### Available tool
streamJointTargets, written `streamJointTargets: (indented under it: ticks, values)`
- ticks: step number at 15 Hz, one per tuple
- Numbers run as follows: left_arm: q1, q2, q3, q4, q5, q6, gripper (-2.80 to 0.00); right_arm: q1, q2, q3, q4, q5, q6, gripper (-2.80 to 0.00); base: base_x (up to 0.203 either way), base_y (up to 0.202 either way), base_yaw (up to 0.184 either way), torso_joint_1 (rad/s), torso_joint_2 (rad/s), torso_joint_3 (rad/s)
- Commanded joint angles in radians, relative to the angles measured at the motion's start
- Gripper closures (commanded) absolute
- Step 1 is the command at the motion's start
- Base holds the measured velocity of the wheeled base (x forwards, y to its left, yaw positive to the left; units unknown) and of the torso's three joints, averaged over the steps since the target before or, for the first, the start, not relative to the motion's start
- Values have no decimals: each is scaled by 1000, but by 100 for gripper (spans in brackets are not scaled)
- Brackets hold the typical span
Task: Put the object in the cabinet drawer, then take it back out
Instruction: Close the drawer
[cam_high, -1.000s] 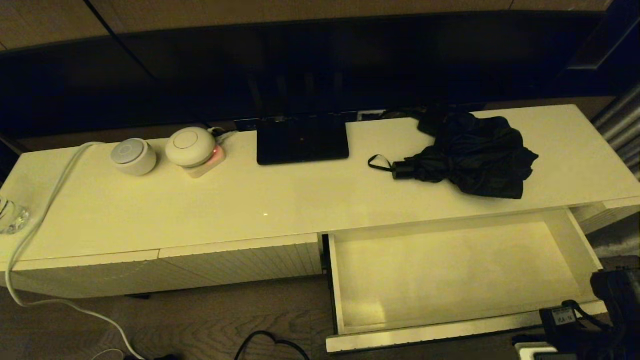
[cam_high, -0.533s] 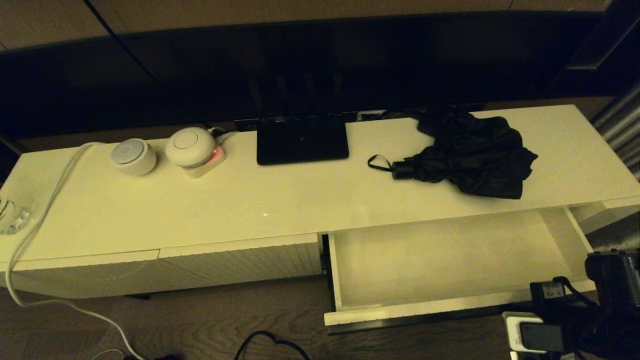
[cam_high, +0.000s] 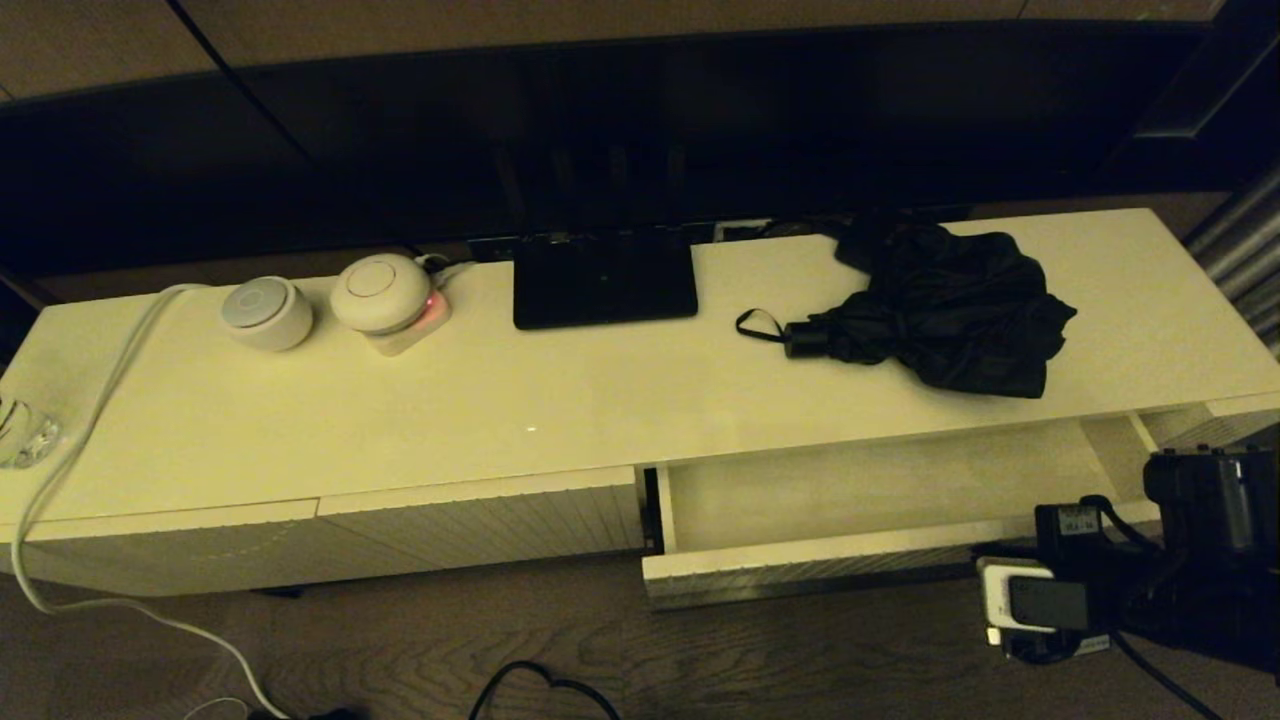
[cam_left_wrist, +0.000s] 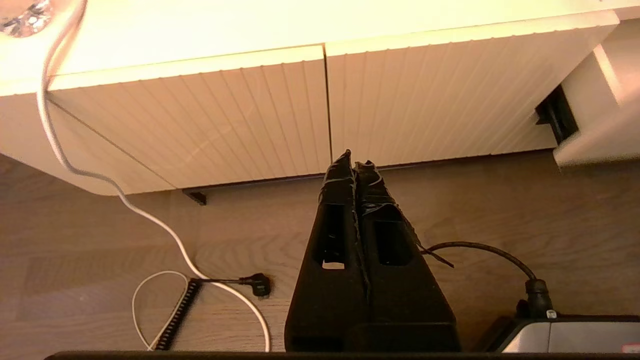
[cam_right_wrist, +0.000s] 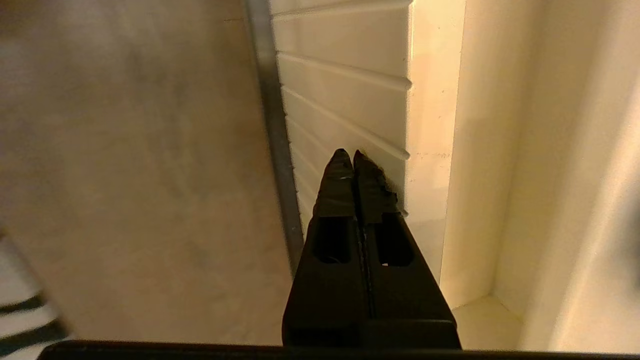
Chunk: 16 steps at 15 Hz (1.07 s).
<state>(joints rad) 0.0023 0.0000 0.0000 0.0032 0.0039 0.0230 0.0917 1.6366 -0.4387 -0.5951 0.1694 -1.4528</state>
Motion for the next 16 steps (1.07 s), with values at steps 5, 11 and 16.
streamJointTargets:
  ticks: [5,11,16]
  values:
    - [1,0,3,0,1,0,0,-29,134,-116,-26,12,8,0,0,0,0,0,0,0]
    - [1,0,3,0,1,0,0,-32,239,-271,-63,41,11,0,0,0,0,0,0,0]
    - [1,0,3,0,1,0,0,-30,263,-327,-55,64,9,0,0,0,0,0,0,0]
